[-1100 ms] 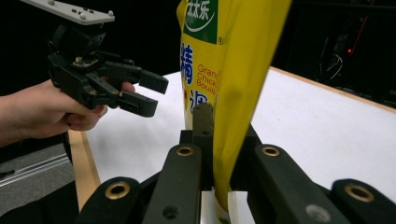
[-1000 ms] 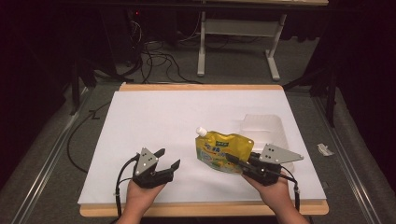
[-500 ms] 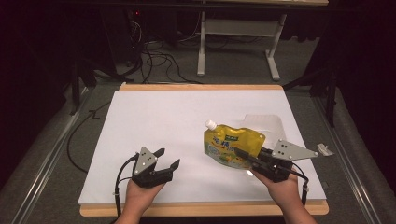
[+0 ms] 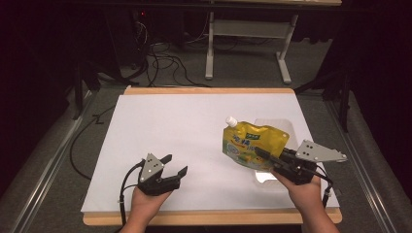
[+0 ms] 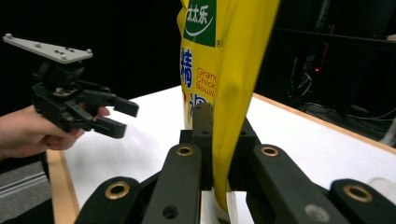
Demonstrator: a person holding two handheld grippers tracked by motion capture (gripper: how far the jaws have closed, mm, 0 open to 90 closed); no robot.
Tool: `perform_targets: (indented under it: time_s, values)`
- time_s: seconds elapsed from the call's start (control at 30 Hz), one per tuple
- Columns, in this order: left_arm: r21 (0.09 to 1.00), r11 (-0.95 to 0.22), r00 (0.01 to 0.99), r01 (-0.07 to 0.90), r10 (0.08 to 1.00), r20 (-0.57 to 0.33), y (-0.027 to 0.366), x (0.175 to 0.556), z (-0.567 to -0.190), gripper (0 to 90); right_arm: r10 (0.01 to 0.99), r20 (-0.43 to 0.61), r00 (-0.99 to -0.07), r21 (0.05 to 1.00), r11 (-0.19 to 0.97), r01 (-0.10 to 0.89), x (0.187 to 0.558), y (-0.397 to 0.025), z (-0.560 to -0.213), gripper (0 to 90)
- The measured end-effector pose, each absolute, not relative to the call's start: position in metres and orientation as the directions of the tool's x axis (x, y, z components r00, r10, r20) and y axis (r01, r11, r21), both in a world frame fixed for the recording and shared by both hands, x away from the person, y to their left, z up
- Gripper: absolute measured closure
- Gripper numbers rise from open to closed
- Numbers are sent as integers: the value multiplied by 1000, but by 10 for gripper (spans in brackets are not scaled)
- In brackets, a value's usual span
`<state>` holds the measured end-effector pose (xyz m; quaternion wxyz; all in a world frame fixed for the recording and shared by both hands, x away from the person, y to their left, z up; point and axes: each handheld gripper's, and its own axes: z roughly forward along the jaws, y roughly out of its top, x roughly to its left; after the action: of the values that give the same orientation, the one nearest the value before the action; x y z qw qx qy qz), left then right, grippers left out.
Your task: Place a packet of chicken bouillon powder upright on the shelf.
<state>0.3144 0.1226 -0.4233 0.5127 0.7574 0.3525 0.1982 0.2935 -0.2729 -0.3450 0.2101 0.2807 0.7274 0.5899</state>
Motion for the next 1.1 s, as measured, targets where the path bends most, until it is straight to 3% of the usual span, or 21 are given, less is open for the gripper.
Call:
perform_targets:
  time_s: [1.1]
  values:
    - [915, -225, 678, 334, 732, -68, 121, 315, -424, 317, 751, 54, -658, 963, 135, 233, 329, -351, -342, 864]
